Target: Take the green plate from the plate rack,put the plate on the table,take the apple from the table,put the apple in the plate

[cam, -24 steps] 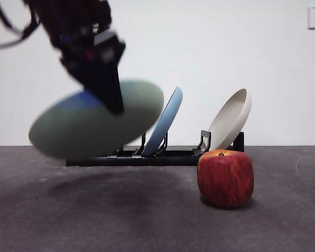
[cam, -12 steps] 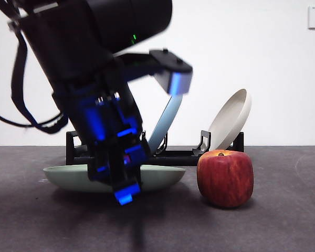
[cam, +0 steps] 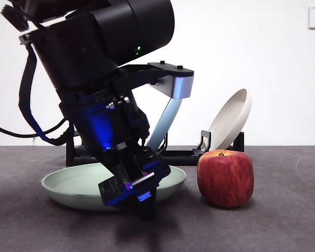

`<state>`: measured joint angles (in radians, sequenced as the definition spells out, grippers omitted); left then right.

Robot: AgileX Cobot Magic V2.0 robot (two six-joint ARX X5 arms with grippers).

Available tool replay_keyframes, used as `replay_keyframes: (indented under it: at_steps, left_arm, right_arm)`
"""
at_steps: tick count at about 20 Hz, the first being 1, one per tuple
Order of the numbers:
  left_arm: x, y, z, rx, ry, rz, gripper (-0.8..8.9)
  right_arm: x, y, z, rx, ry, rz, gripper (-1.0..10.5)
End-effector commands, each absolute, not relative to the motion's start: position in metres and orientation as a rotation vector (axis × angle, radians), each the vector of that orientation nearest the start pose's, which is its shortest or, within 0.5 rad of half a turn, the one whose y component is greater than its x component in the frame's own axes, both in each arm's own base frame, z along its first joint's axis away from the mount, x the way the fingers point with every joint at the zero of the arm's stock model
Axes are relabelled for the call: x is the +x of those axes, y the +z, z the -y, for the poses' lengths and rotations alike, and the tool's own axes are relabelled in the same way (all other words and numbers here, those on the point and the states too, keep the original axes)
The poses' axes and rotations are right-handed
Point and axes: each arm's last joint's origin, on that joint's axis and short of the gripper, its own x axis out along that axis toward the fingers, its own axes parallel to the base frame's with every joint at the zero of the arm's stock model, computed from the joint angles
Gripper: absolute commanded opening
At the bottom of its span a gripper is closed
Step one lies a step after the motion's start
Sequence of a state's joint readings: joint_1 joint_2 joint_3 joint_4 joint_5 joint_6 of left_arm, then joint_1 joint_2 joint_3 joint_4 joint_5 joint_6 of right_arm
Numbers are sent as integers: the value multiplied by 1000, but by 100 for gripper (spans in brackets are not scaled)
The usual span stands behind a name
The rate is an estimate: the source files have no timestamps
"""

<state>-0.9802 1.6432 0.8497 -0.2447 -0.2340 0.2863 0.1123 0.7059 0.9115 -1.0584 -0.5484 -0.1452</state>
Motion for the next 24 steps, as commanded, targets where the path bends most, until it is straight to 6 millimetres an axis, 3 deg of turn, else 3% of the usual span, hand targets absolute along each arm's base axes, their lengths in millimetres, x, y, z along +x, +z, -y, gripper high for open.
replay_keyframes:
  at_steps: [1,5,9,12,16,20,24]
  left_arm:
    - [166,152,241,853,-830,-837,292]
    - [162,201,235,763,-817,-750,292]
    - [153,269,222,629,-792,-683,291]
    - [142,324,205,518,-773,-639,291]
    - [125,379,180,446,-769,-585,290]
    - [115,405,163,410,-761,-573,287]
    - [111,407,159,410,-753,-602,287]
  right_arm:
    - [109,313,-28,64,681,-811,661]
    - [121,311,-30,65,685,-820,661]
    - [146,305,-43,47,740,-830,662]
    - [172,292,-66,-28,776,-861,662]
    - [204,265,-101,-157,752,-905,663]
    - [225,231,-127,-214,774,-995,663]
    - [236,200,-146,-276,775,-1076,664]
